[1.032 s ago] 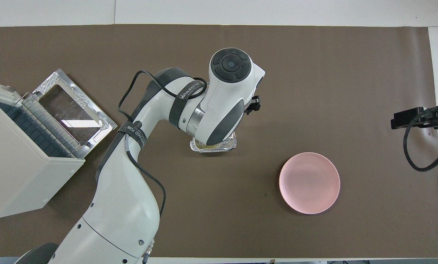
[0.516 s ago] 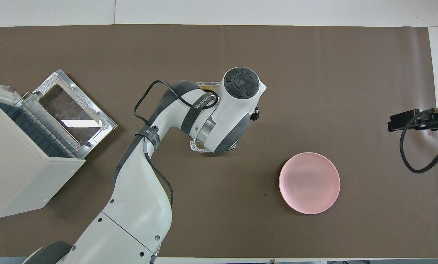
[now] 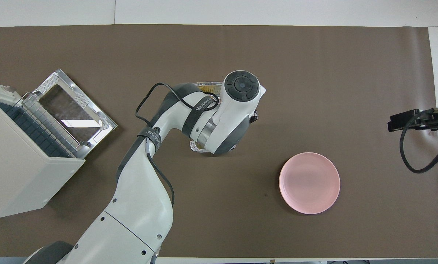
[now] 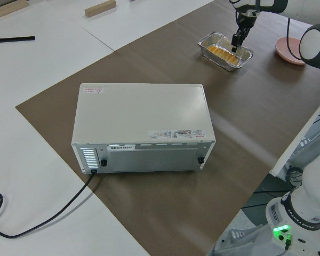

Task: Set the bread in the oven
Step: 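Grasp the edge of the foil tray with the left gripper and lift, then carry the foil tray into the open toaster oven with the left gripper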

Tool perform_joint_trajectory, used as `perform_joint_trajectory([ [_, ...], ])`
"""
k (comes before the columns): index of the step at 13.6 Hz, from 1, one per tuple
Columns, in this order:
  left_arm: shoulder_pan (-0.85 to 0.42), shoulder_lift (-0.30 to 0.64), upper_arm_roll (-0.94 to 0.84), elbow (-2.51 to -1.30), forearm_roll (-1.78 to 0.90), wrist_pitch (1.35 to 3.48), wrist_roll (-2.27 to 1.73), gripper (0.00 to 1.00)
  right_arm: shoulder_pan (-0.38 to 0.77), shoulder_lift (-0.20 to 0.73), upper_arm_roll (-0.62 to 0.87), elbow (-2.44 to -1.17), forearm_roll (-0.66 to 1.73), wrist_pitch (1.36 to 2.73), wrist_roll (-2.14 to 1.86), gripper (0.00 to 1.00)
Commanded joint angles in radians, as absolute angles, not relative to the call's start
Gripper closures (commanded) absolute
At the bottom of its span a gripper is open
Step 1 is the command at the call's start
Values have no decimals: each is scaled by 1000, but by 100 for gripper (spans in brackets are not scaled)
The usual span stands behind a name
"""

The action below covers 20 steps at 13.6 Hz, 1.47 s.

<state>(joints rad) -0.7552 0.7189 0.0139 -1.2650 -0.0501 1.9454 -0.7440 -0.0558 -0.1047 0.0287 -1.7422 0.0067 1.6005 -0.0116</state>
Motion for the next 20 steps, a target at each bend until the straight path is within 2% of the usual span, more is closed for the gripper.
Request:
perform_joint_trajectory([
  [1, -767, 710, 23, -1287, -34, 1962, -764, 100, -60, -120, 31, -1755, -5, 1592, -25, 0],
  [6, -765, 701, 31, -1266, -83, 1895, -784, 100, -60, -120, 32, -1755, -5, 1592, -25, 0],
  [8, -753, 677, 40, -1241, -81, 1806, -784, 100, -60, -120, 32, -1755, -5, 1592, -25, 0],
  [11, -746, 669, 119, -1186, -83, 1689, -805, 100, -60, -120, 31, -1755, -5, 1592, -25, 0],
  [16, -755, 621, 306, -1186, -84, 1569, -833, 100, -60, -120, 31, -1755, -5, 1592, -25, 0],
  [20, -628, 594, 373, -1192, -110, 1552, -833, 100, -60, -120, 32, -1755, -5, 1592, -25, 0],
])
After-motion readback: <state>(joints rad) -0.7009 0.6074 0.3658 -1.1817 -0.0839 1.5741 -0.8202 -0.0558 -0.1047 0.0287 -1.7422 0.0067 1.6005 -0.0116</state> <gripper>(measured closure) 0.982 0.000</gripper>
